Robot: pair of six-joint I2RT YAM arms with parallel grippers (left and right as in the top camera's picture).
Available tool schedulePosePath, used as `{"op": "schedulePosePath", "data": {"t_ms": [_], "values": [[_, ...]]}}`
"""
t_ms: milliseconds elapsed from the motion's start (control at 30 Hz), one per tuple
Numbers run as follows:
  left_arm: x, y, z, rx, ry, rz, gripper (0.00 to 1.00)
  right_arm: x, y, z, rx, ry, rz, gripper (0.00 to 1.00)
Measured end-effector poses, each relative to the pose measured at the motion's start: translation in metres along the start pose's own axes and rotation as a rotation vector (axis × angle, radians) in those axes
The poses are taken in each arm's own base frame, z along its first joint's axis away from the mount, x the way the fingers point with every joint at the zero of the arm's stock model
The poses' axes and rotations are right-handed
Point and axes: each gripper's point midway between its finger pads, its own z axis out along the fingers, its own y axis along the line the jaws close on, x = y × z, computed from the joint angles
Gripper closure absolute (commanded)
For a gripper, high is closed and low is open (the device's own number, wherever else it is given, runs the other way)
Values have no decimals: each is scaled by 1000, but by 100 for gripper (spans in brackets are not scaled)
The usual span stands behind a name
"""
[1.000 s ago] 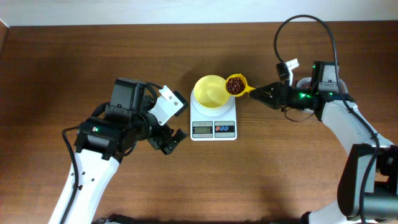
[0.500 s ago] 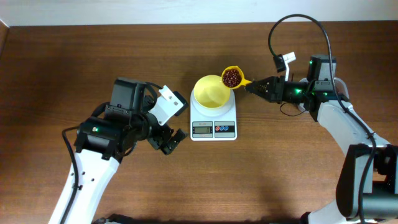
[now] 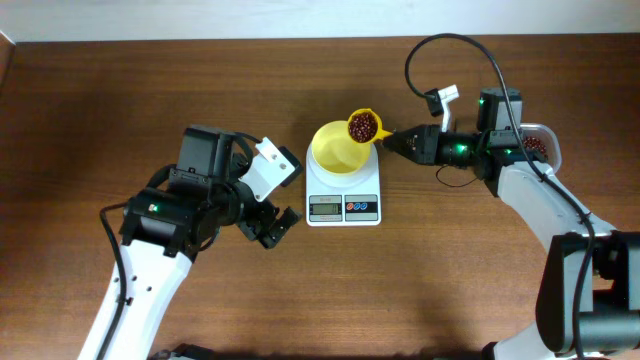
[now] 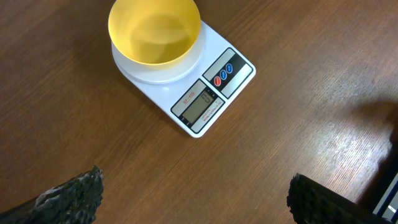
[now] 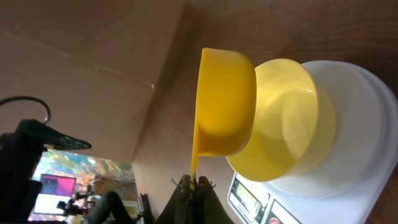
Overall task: Scoop item into bowl and weigh 50g on scale
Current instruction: 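Tilt the scoop with the right gripper to pour beans into the bowl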
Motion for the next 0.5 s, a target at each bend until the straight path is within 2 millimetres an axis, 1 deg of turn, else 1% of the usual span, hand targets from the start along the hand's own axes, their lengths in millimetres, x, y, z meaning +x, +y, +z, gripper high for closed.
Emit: {"op": "schedulePosePath", "data": {"t_ms": [200,500], "values": [[0,0,0,0,0,0,1,-2,-4,0,26,-9,-84,96],[0,0,0,0,0,0,1,-3,-9,0,51,-17,-109,96]]}}
